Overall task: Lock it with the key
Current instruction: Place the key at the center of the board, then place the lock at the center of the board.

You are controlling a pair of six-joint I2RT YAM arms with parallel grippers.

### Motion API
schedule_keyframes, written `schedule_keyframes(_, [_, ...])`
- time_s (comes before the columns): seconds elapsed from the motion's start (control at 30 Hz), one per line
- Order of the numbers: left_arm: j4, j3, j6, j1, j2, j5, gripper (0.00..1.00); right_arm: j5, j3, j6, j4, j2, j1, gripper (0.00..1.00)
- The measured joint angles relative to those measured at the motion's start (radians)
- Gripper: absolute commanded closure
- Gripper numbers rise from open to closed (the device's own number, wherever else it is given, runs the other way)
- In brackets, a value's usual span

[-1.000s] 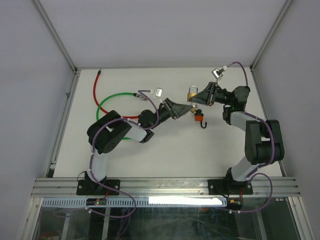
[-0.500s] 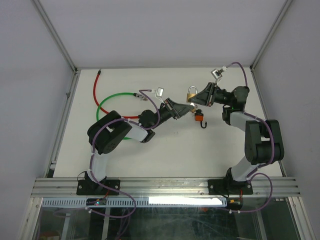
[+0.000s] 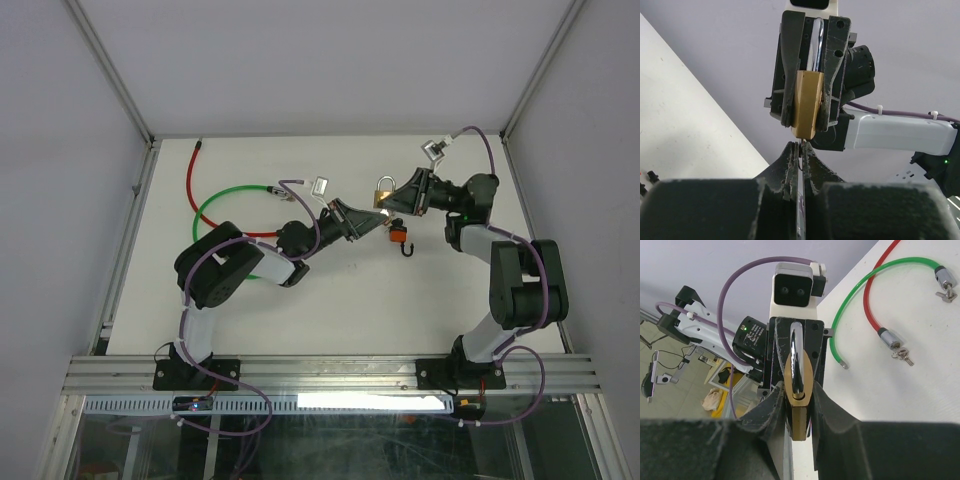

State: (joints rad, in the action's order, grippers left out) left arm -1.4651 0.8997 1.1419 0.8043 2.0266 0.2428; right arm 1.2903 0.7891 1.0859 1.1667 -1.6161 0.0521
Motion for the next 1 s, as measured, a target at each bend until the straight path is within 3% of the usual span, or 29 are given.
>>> schedule_keyframes(0.4, [0.001,-0.070,0.016,0.008,0.021,0.064,1.00,-0.019,-0.053,0.040,0.066,0.013,-0.065,1.00])
schedule_keyframes(0.67, [0.002,-0.166,-0.072,0.006,0.033,0.077,1.00,-0.067,-0.056,0.025,0.071,0.033,-0.088,1.00])
schedule_keyframes(1.0, [0.001,-0.305,-0.142,-0.137,-0.028,0.108,1.00,-0.072,-0.053,-0.161,-0.182,0.052,-0.103,1.00])
